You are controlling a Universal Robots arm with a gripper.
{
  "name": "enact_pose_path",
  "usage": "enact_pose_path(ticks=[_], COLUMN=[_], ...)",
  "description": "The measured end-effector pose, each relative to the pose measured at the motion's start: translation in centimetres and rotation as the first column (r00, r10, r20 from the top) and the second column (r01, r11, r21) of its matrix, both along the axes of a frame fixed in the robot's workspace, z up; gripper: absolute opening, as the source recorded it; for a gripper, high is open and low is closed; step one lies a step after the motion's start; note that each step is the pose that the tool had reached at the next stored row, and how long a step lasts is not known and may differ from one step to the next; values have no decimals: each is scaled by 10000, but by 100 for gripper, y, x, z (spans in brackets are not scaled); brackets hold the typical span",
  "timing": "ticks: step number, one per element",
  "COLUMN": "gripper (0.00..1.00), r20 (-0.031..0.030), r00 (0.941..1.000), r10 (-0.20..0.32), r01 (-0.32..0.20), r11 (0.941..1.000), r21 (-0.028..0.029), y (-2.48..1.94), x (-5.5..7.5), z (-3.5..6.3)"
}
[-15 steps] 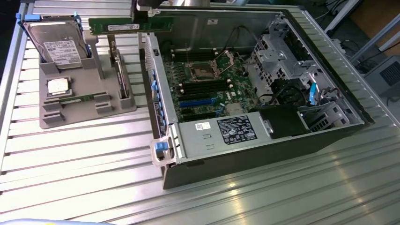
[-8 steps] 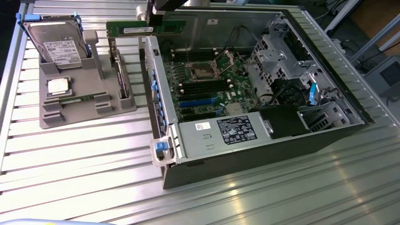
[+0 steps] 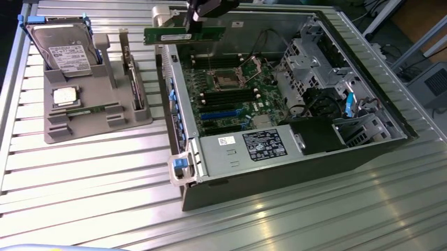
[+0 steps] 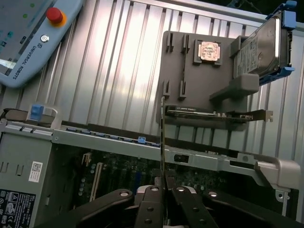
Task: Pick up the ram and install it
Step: 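Pick up the ram and move it above insertion slot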
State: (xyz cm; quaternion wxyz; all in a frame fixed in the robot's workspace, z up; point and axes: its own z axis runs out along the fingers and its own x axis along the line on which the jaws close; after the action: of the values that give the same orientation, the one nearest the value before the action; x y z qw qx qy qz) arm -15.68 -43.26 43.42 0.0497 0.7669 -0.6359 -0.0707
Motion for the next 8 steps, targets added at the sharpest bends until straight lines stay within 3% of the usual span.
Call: enact_pose_path(ticks=[8], gripper=[13], r20=[-79], r00=[10000], r10=[0], r01=[0], r11=[10000], r21=[1], y=[0], x=[266], z=[-64])
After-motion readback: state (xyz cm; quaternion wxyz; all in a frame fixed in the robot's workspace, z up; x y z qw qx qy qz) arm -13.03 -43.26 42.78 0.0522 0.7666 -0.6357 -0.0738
